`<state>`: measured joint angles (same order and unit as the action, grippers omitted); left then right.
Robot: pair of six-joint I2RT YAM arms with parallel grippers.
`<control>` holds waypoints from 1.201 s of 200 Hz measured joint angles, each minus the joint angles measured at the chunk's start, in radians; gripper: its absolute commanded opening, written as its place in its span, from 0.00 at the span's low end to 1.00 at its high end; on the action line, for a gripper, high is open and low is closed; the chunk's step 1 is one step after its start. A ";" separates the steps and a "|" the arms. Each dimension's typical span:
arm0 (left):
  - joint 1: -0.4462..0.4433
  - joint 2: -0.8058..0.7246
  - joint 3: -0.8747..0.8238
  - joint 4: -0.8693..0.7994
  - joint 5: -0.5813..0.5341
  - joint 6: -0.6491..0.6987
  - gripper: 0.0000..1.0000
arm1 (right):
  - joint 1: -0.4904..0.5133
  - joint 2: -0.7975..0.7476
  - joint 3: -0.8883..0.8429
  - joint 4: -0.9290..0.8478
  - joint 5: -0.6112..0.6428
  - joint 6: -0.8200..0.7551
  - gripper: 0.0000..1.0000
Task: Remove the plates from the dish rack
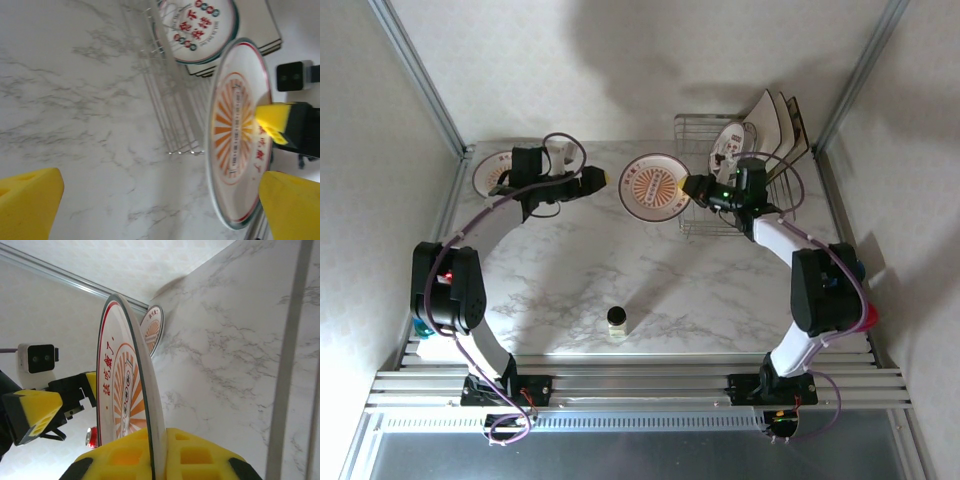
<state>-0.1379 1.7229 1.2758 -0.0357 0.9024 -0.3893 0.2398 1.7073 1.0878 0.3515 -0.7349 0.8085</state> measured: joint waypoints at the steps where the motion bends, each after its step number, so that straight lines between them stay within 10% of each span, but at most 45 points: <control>1: -0.001 0.000 -0.001 0.004 0.003 -0.003 0.99 | 0.001 0.001 0.001 0.000 0.000 0.000 0.00; 54: -0.032 0.021 -0.004 0.097 0.053 -0.075 0.81 | 0.060 0.070 0.085 0.030 -0.002 0.020 0.00; 128: -0.035 0.038 -0.010 0.115 0.063 -0.108 0.16 | 0.085 0.117 0.136 0.039 -0.008 0.034 0.00; 198: -0.035 0.048 -0.009 0.124 0.060 -0.158 0.00 | 0.085 0.117 0.141 0.038 -0.006 0.014 0.00; 240: -0.043 0.048 -0.013 0.153 0.060 -0.165 0.00 | 0.091 0.117 0.157 0.018 -0.006 0.014 0.75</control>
<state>-0.1806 1.7710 1.2633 0.1177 0.9623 -0.5545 0.3305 1.8240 1.2446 0.3691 -0.7414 0.8227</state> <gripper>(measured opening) 0.094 0.569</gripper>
